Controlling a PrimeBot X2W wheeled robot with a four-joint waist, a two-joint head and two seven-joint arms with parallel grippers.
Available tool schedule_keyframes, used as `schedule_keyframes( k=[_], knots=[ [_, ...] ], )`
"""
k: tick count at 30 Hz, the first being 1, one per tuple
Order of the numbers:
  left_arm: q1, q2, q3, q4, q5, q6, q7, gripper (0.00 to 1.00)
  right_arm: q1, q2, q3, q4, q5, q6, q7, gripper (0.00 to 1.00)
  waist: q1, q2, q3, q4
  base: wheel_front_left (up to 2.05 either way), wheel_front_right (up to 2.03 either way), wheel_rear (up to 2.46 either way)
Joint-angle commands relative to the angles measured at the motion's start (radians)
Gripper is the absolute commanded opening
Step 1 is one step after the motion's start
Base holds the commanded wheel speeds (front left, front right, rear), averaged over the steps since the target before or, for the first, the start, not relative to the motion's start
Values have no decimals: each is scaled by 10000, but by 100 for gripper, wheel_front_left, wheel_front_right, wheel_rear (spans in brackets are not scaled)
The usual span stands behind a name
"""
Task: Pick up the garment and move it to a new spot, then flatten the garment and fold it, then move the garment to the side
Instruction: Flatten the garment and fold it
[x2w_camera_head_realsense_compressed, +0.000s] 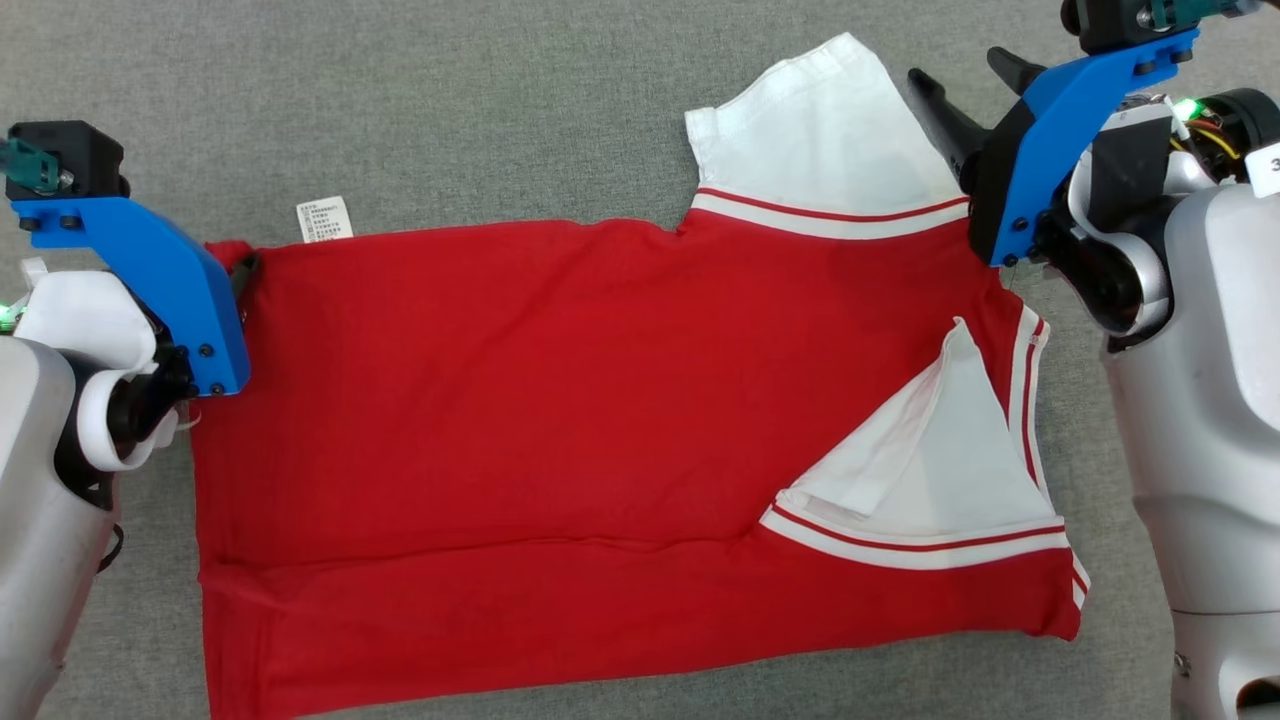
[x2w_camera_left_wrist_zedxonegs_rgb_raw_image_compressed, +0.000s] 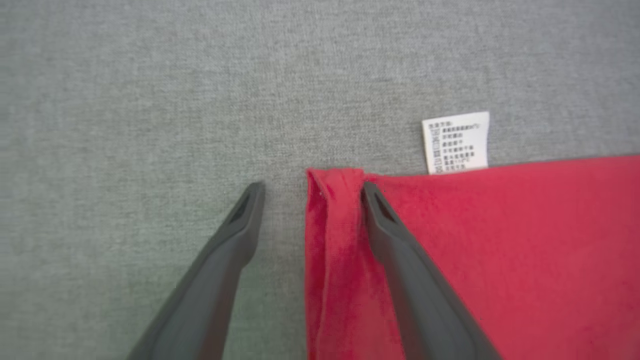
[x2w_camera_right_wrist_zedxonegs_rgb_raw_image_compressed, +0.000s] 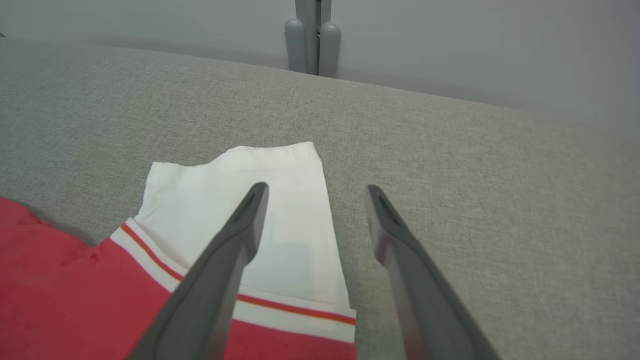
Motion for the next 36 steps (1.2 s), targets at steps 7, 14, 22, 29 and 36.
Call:
schedule_keyframes(
  k=[7, 14, 22, 29, 36],
  knots=[
    [253, 240, -168, -225, -32, 223, 574, 0, -490, -248, 59, 311, -198, 1, 239, 100, 0, 0, 180, 236, 0, 0, 0],
    [-74, -25, -278, -641, 90, 36, 193, 0, -1583, -273, -22, 1549, -993, 3, 279, 100, 0, 0, 625, 745, 0, 0, 0],
    [-524, -798, -634, -752, 168, -452, -534, 0, -2425, -250, -433, 3388, -2000, 1, 405, 100, 0, 0, 901, 1544, 0, 0, 0],
    [-792, -1105, -785, -551, 137, -859, -967, 0, -2579, -253, -951, 4328, -2493, 1, 731, 43, 0, 0, 831, 1793, 0, 0, 0],
    [-940, -1110, -681, -273, 336, -934, -1595, 0, -2831, -139, -1135, 4076, -2729, 1, -72, 0, 0, 0, 763, 1683, 0, 0, 0]
  ],
)
